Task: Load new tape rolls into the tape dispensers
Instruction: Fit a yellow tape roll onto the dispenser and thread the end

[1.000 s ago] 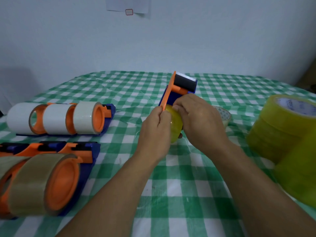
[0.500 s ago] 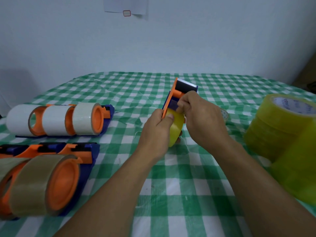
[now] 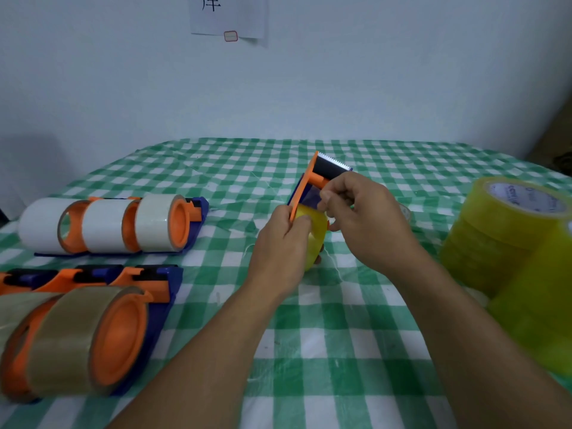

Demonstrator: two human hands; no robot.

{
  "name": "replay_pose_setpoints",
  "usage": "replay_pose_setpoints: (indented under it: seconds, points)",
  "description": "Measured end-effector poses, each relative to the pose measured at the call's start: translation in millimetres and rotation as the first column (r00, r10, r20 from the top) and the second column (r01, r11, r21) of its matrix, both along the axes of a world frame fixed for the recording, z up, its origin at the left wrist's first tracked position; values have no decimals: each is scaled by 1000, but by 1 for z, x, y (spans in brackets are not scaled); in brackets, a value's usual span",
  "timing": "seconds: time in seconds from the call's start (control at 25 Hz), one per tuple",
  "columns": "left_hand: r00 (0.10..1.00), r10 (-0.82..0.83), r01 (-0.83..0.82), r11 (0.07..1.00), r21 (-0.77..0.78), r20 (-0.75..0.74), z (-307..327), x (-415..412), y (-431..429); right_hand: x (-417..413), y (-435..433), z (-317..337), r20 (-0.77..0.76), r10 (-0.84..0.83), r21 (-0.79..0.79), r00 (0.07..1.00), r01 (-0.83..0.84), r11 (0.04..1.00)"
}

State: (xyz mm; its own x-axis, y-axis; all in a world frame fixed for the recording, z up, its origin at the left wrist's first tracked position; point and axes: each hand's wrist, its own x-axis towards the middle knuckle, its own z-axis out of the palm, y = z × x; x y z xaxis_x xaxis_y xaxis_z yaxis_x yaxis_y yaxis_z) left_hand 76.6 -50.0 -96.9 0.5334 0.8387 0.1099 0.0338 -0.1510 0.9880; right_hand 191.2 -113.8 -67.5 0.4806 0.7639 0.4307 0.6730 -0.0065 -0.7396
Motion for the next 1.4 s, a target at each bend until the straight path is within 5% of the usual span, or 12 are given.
replay_pose_setpoints:
  seconds: [0.32, 0.64, 0.88, 1.4]
  points:
    - [996, 84, -78, 989, 127, -42, -2, 3, 2, -3, -5, 4, 19, 10, 15, 1000, -10, 1000]
    - [988, 144, -134, 977, 163, -51, -2, 9, 1, 3, 9, -15, 469, -210, 222, 858, 116, 968]
    - [1000, -3, 0, 994, 109, 26, -4, 7, 1, 9, 11, -18, 448, -228, 277, 864, 109, 955]
    - [995, 89, -96, 969, 228, 43, -4, 9, -2, 5, 10, -11, 374, -263, 222, 889, 190, 956]
